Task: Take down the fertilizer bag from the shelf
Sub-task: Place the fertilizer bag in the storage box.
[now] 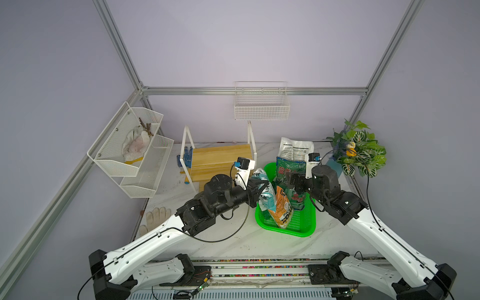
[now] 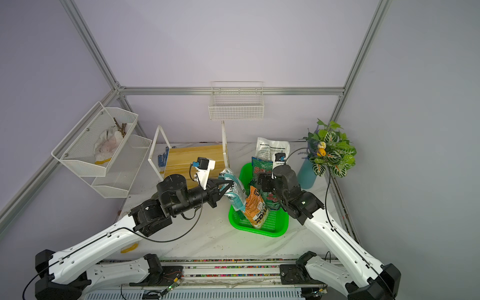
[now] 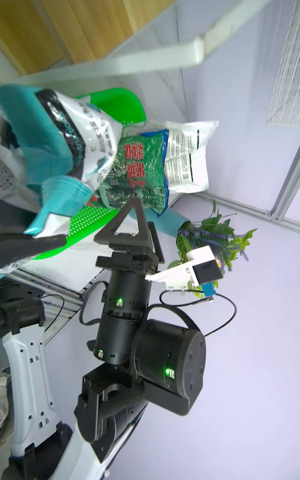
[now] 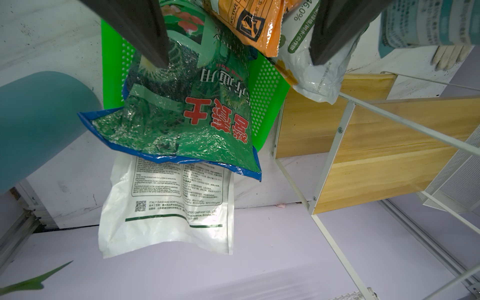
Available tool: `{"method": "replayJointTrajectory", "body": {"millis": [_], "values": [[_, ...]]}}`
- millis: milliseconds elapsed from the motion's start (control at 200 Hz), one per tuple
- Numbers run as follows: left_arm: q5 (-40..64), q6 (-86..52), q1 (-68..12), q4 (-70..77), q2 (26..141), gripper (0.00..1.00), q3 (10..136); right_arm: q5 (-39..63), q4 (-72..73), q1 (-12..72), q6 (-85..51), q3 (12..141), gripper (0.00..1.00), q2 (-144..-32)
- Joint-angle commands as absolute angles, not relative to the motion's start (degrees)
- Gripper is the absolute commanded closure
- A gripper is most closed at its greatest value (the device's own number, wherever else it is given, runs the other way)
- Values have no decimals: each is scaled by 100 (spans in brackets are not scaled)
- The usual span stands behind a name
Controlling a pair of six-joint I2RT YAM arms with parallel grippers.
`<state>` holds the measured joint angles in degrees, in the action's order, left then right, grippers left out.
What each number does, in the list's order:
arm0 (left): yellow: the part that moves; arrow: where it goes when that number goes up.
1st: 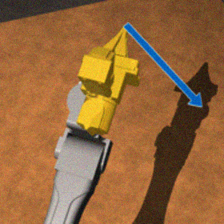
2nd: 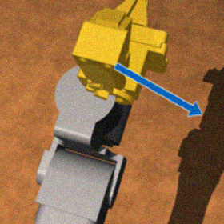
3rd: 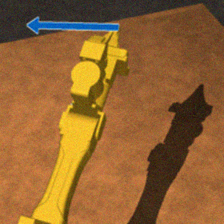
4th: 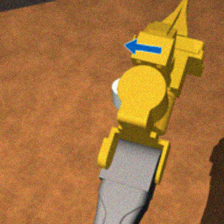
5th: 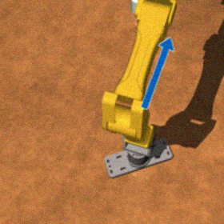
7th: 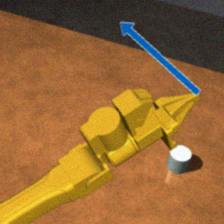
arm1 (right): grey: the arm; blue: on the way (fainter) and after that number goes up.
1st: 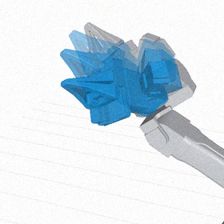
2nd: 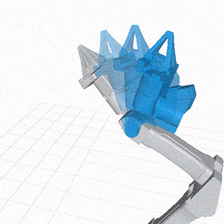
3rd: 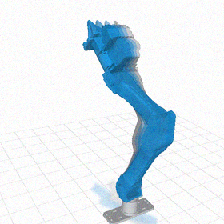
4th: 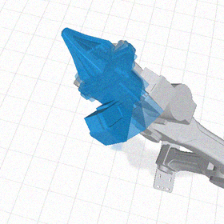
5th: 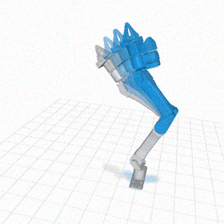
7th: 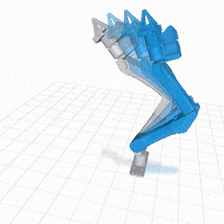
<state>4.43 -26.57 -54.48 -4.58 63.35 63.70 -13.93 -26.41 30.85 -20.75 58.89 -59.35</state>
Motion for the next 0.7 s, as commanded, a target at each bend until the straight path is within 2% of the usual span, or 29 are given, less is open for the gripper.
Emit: {"method": "replayJointTrajectory", "body": {"millis": [0,375,690], "values": [[1096,-2394,-5609,418,6578,100,7517,-1535,-2638,3063,-2136,5767,10,-5787],[2079,-2682,-5703,1061,7767,100,7676,-2717,-2799,3062,-2417,5682,6,-5474],[2729,-3009,-5702,1149,8938,100,7941,-3046,-2681,3058,-2391,5443,5,-5029]]}}
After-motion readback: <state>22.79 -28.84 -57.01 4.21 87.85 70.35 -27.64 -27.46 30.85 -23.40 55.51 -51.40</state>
